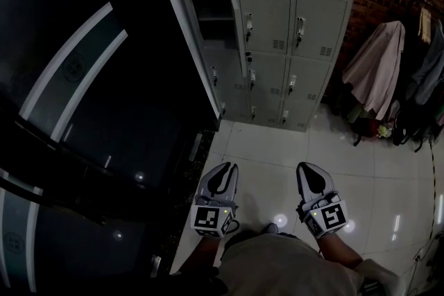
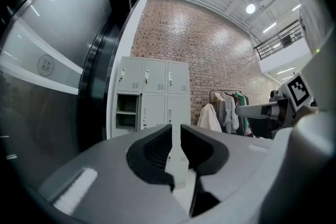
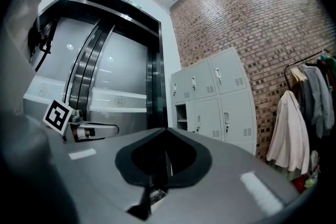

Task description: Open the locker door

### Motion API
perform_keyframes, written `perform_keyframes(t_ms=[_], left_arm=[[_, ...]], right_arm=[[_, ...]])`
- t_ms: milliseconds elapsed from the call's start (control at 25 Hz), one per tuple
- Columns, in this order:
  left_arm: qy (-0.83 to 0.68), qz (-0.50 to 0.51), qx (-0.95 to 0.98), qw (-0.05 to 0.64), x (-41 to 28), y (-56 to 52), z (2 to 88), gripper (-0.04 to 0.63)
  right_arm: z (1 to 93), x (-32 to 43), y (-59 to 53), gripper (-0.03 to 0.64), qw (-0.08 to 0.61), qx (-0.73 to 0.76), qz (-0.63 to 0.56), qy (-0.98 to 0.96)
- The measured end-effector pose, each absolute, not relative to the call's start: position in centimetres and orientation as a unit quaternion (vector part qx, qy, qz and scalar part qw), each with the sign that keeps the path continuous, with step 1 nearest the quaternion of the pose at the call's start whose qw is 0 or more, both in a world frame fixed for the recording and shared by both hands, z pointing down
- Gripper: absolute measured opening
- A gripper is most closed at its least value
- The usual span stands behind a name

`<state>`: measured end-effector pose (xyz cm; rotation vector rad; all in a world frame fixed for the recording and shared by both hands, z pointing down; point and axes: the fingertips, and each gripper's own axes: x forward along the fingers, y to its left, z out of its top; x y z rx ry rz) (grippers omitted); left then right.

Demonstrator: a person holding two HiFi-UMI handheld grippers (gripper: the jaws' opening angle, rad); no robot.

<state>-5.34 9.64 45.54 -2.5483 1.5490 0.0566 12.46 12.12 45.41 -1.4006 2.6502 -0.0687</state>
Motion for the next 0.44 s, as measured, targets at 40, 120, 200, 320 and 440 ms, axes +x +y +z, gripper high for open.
perform_keyframes(t_ms=[40,120,200,320,440], left_arm=[[0.518,0.02,-0.851,0.081,-5.28,9.62,45.5,0.13],[0.521,0.023,-0.85,0.08,-5.29,9.58,45.77,0.149],[0.52,0.024,-0.85,0.082,-5.14,9.65,45.87,0.136],[0.516,0.026,-0.852,0.087,-4.72,10.01,45.7,0.052],[0.516,0.021,-0.852,0.089,-4.48,10.19,45.83,0.051]], right_arm=[[45.53,12.45,12.07,0.0,0.072,-0.465,-0.025,0.882],[45.84,12.38,11.98,0.0,0.072,-0.464,-0.027,0.882],[46.1,12.41,11.96,0.0,0.072,-0.463,-0.026,0.883],[46.29,12.52,12.2,0.0,0.071,-0.46,-0.031,0.885],[46.34,12.44,12.54,0.0,0.07,-0.455,-0.035,0.887]])
